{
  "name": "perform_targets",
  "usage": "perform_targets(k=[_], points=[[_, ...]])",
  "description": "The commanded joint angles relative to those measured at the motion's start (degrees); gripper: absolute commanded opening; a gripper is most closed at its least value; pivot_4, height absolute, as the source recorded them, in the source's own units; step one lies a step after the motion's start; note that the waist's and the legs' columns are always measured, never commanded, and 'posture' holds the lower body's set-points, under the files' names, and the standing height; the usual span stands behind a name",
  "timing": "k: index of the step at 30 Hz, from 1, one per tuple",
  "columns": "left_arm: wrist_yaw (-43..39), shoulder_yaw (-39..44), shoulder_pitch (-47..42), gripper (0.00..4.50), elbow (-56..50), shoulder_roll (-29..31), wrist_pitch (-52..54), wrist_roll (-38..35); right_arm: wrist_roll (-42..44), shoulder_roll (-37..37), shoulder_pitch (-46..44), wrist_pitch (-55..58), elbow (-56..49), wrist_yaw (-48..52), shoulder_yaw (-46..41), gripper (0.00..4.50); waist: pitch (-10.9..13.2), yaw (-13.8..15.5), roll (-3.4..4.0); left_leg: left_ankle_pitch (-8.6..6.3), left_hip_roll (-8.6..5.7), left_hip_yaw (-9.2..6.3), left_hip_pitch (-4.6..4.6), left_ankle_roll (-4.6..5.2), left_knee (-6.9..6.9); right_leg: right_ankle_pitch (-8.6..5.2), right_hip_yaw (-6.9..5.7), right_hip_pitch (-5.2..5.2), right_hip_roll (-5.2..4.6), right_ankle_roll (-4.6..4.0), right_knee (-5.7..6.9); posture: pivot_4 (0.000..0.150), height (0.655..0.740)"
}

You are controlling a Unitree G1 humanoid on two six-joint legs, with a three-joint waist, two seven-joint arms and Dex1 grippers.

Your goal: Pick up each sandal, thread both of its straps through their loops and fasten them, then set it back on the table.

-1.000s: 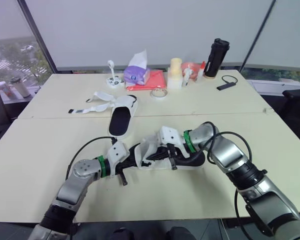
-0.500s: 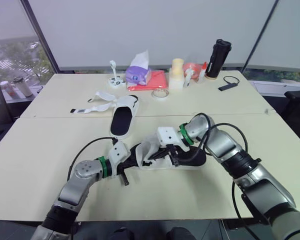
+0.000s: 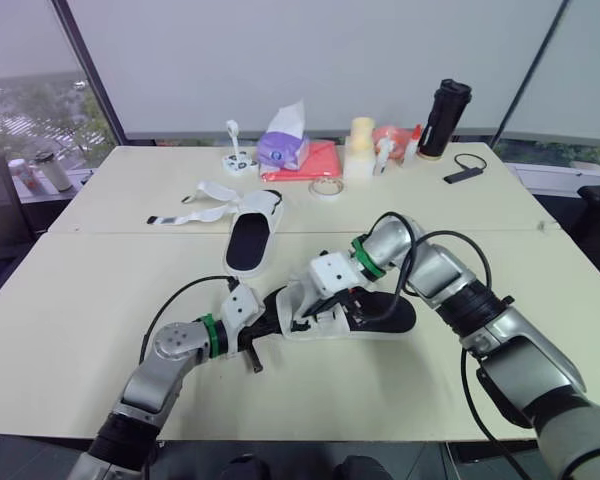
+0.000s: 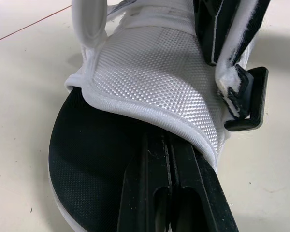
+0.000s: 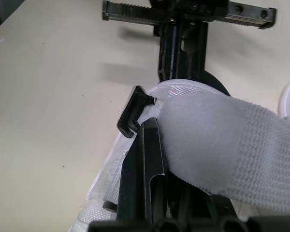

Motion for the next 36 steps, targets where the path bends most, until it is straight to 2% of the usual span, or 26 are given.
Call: perform_targets(k=[1, 8, 13, 26, 32, 35, 36], points=[[0.06, -2.64, 2.97, 0.0, 3.33, 0.73, 2.04, 2.25, -2.73, -1.41, 0.88, 1.04, 1.4, 3.93, 2.3, 0.07, -0.01, 0.02, 0.0, 0.0, -0.05, 0.0, 0.0, 0.0, -0.02, -0.02, -0.01, 0.0, -0.05, -0.03, 0.0, 0.15, 0.74], [0.19, -2.85, 2.86, 0.0, 3.45, 0.98, 1.91, 2.02, -2.69, -1.38, 1.8, 1.25, -0.49, 5.23, 2.55, 0.07, -0.05, -0.04, 0.01, 0.0, -0.46, 0.01, 0.0, 0.0, -0.13, -0.03, -0.12, 0.06, -0.5, -0.06, -0.15, 0.15, 0.74], [0.25, -2.97, 2.47, 0.0, 3.61, 0.95, 1.98, 1.98, -2.44, -1.57, 3.3, 2.59, -2.39, 5.43, 2.96, 0.07, -0.3, -0.04, 0.01, 0.0, -0.46, 0.0, 0.01, 0.0, -0.33, -0.03, -0.2, 0.25, -0.51, -0.05, -0.68, 0.15, 0.74], [-0.2, -2.91, 2.19, 0.0, 3.86, 1.12, 1.93, 2.04, 1.1, -1.09, 6.67, 12.81, -8.3, 5.46, 2.0, 0.07, -0.57, -0.05, -0.07, 0.0, -0.46, -0.05, 0.03, 0.0, -0.43, -0.04, -0.28, 0.33, -0.54, -0.06, -0.81, 0.15, 0.74], [-0.46, -2.87, 1.85, 0.0, 4.26, 1.14, 1.77, 2.11, -0.06, -0.48, 7.49, 12.76, -7.23, 4.24, 1.47, 0.07, -0.57, -0.04, -0.07, 0.0, -0.46, -0.05, 0.03, 0.0, -0.45, -0.04, -0.28, 0.33, -0.54, -0.07, -0.84, 0.15, 0.74], [-0.61, -2.9, 1.61, 0.0, 4.58, 1.12, 1.68, 2.16, 0.77, 0.23, 7.93, 13.5, -7.33, 3.17, 0.29, 0.9, -0.57, -0.01, -0.08, 0.0, -0.46, -0.05, 0.03, 0.0, -0.45, -0.04, -0.29, 0.34, -0.54, -0.06, -0.83, 0.15, 0.74], [-0.65, -2.9, 1.54, 0.0, 4.68, 1.11, 1.66, 2.17, 0.85, 0.4, 8.0, 13.59, -7.29, 2.96, 0.04, 1.36, -0.57, 0.02, -0.08, 0.0, -0.46, -0.05, 0.03, 0.0, -0.45, -0.04, -0.29, 0.33, -0.55, -0.07, -0.84, 0.15, 0.74]])
